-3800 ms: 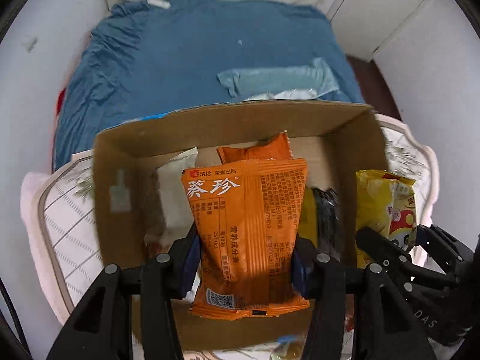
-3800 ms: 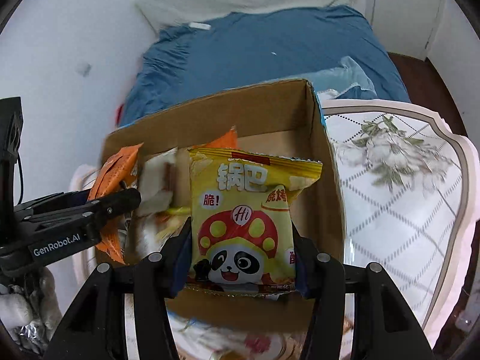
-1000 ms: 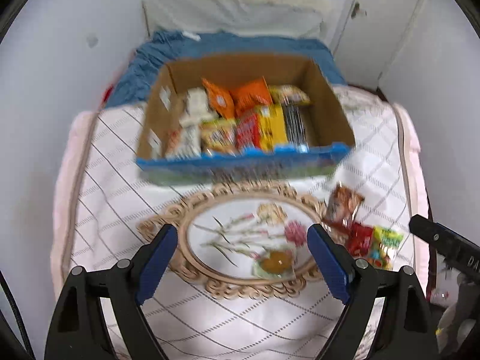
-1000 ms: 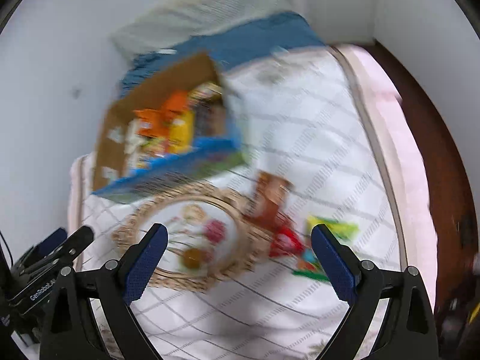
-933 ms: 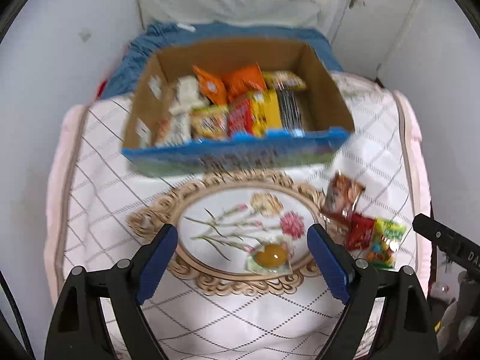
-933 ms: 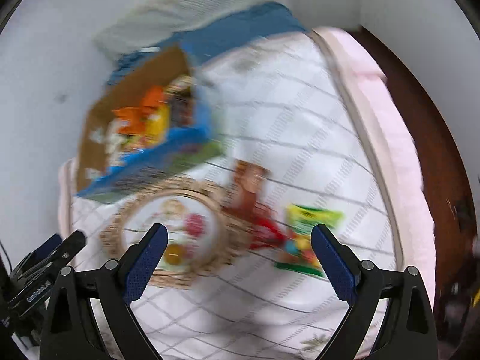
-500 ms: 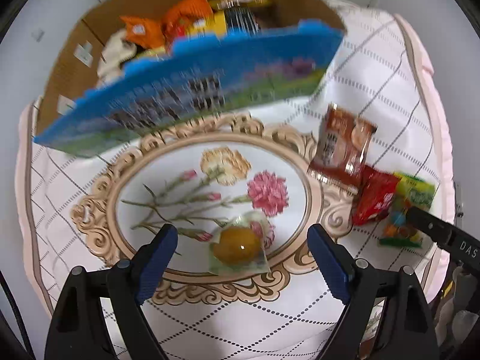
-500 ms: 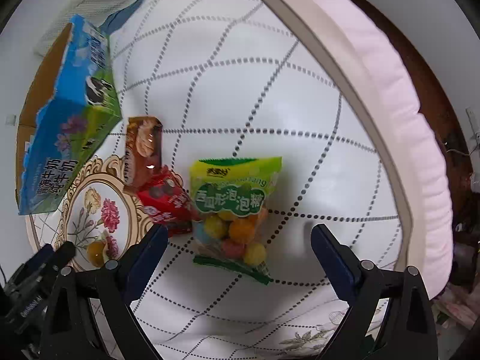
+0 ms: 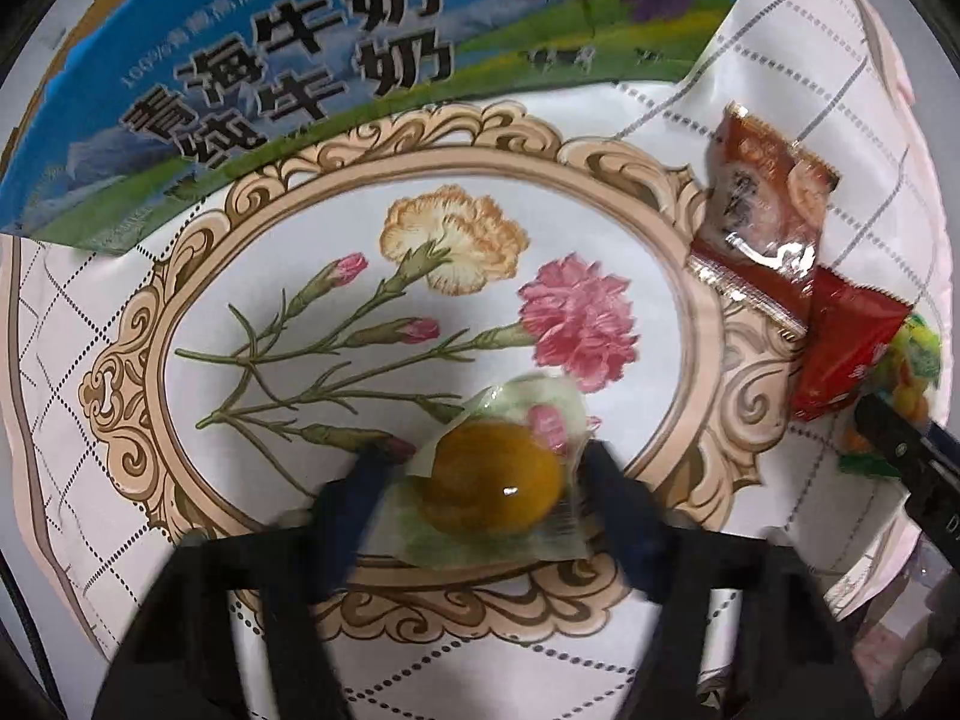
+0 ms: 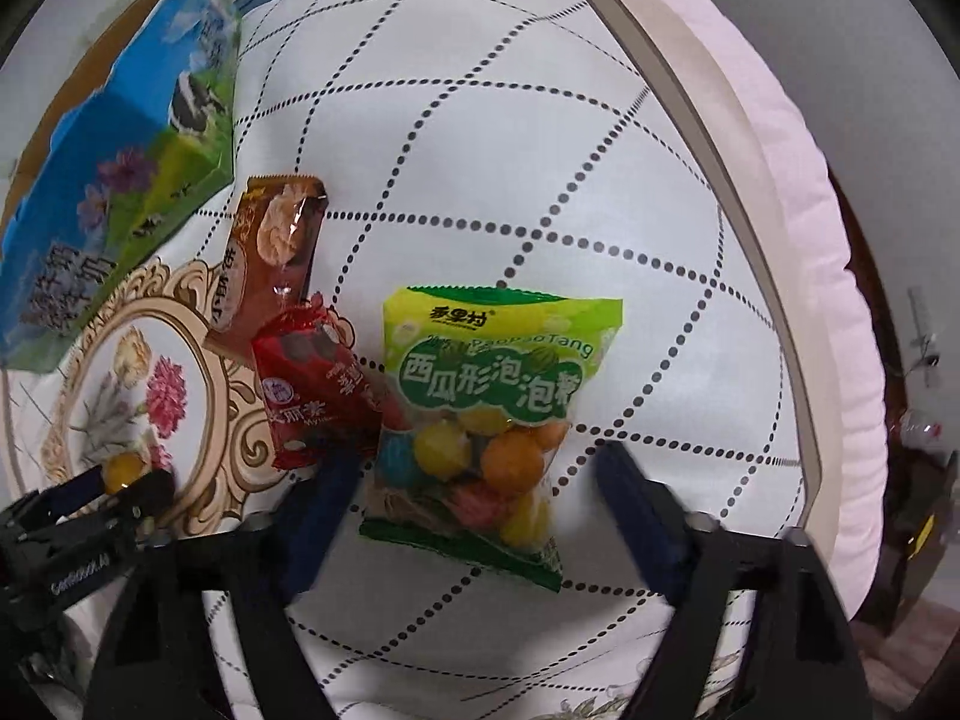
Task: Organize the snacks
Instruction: 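Grasp the wrapped egg yolk with the left tool while the right tool grasps the green candy bag, then carry both items into the box and open both tools to release, then move both tools back toward the last two packets on the quilt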
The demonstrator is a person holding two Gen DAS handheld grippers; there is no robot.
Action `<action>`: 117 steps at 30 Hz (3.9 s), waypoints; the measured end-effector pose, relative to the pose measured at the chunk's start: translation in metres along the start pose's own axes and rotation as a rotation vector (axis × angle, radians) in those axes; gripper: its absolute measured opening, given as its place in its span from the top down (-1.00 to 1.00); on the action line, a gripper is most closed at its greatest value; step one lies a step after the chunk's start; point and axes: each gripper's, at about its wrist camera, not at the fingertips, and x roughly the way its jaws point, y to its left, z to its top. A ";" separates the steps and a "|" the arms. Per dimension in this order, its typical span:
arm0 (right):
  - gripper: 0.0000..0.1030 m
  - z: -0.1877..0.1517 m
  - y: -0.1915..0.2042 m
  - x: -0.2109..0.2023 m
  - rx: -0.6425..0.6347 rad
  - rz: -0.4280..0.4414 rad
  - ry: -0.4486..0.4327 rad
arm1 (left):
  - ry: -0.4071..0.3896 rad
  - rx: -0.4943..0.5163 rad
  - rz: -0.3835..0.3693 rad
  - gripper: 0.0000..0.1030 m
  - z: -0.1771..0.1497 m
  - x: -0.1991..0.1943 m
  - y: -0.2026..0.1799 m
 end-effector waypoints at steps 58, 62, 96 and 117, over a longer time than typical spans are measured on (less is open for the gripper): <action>0.01 0.197 0.202 -0.060 -0.238 0.255 -0.045 | -0.068 -0.138 -0.012 0.14 0.230 -0.114 0.183; 0.01 0.203 0.207 -0.044 -0.228 0.225 -0.008 | -0.021 -0.140 0.017 0.12 0.244 -0.092 0.192; -0.87 0.163 0.227 -0.106 -0.387 0.101 -0.134 | -0.169 -0.174 -0.006 -0.73 0.154 -0.156 0.159; -0.87 0.055 0.189 -0.207 -0.350 0.206 -0.331 | -0.398 -0.126 0.068 -0.73 0.034 -0.255 0.127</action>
